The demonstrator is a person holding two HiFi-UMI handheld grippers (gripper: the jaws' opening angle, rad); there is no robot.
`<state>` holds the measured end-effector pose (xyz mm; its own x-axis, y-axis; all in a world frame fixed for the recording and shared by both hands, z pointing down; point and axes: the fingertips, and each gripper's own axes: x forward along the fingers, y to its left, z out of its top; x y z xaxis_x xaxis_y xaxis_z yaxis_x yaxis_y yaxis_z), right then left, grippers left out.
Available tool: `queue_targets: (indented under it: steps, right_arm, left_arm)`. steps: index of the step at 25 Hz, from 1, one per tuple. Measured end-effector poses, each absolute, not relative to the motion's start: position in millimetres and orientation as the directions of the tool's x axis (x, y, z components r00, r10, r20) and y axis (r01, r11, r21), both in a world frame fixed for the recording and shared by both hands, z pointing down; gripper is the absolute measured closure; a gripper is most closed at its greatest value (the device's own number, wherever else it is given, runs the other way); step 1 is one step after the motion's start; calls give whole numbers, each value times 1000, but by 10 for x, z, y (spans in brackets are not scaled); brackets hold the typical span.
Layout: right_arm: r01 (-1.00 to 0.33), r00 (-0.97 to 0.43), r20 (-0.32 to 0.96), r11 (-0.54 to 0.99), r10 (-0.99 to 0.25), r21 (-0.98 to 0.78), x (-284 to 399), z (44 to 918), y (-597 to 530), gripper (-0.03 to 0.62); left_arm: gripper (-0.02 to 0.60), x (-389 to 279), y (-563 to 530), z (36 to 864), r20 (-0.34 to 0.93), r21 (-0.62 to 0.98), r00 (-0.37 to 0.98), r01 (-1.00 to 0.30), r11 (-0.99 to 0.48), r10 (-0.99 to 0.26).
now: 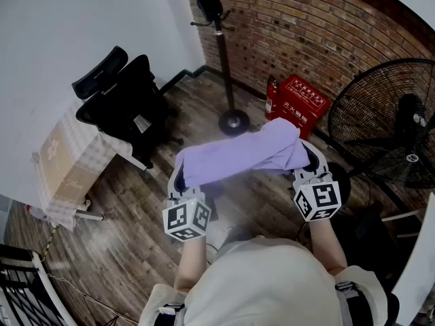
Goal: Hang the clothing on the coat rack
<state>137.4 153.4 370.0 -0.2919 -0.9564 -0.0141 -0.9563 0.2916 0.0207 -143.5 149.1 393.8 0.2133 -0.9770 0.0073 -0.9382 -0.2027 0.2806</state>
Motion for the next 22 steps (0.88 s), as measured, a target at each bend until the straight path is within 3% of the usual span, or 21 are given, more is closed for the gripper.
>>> queue_targets:
  steps: [22]
  right_arm:
    - [-936, -343, -20, 340, -939, 86, 1374, 3605, 2032, 559]
  left_arm:
    - [549, -1411, 2037, 3855, -8, 297, 172, -940, -167, -985]
